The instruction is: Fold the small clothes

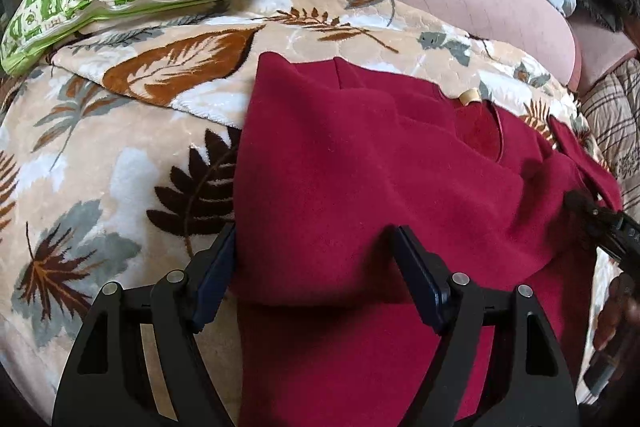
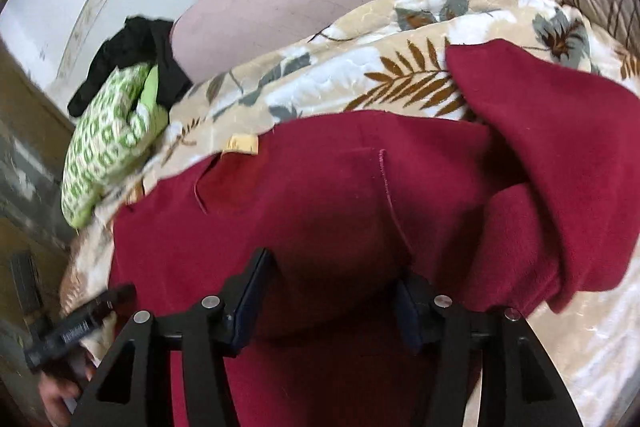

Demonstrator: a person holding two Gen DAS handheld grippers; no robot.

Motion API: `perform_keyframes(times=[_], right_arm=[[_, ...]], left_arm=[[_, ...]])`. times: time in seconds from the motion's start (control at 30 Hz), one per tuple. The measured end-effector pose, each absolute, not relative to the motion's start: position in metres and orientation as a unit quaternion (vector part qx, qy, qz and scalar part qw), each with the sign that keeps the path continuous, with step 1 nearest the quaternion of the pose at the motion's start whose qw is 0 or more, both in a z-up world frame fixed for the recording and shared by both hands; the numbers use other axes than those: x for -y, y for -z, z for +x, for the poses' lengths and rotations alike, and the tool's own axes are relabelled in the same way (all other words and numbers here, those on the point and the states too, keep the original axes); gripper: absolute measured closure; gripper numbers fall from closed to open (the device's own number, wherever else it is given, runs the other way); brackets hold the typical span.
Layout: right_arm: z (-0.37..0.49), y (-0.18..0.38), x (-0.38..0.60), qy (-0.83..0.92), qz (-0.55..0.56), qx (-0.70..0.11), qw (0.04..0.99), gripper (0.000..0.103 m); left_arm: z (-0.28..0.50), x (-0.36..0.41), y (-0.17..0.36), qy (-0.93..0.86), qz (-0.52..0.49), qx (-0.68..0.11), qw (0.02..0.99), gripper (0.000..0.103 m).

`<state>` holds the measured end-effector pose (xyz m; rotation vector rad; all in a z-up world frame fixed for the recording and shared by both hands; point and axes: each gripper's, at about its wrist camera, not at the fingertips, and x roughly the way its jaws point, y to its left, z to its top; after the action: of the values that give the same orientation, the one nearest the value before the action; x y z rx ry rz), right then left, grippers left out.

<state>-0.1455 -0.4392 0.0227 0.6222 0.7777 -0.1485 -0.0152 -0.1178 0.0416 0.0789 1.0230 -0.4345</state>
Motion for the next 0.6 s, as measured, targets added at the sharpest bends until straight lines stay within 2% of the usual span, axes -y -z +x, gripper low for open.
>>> perform_keyframes(times=[0.03,0.07,0.1,0.2,0.27,0.3,0.4,0.5,0.53,0.6], right_arm=[[-0.145,-0.025,0.438,0.074,0.289,-0.37,0.88,0.063],[-0.143,-0.029,0.436,0.085,0.27,-0.373,0.884,0.094],[-0.144,-0.037,0.433,0.095,0.247,-0.368,0.891,0.097],[-0.16,-0.064,0.437,0.109,0.222,-0.312,0.918,0.097],[-0.159,-0.064,0.441,0.129,0.197,-0.316,0.919,0.097],[-0.155,-0.058,0.444,0.135,0.189,-0.332,0.914,0.097],[-0.139,-0.021,0.453,0.119,0.185,-0.448,0.867,0.097],[-0.175,-0.037,0.461,0.112,0.187,-0.411,0.885,0.09],[-0.186,-0.043,0.466,0.128,0.187,-0.4,0.888,0.085],[-0.203,-0.056,0.475,0.14,0.197,-0.376,0.895,0.085]], left_arm=[[-0.015,0.118,-0.043,0.206,0.032,-0.485,0.849,0.025],[-0.015,0.118,-0.044,0.207,0.027,-0.485,0.849,0.025],[-0.015,0.119,-0.046,0.208,0.022,-0.482,0.85,0.025],[-0.02,0.125,-0.05,0.213,0.018,-0.465,0.859,0.025],[-0.021,0.134,-0.046,0.215,0.029,-0.47,0.856,0.025],[-0.022,0.139,-0.042,0.214,0.038,-0.475,0.853,0.025],[-0.028,0.145,-0.043,0.213,0.055,-0.469,0.856,0.025],[-0.031,0.142,-0.052,0.222,0.044,-0.46,0.859,0.025],[-0.032,0.142,-0.055,0.224,0.041,-0.458,0.859,0.025],[-0.033,0.144,-0.062,0.228,0.035,-0.45,0.863,0.025]])
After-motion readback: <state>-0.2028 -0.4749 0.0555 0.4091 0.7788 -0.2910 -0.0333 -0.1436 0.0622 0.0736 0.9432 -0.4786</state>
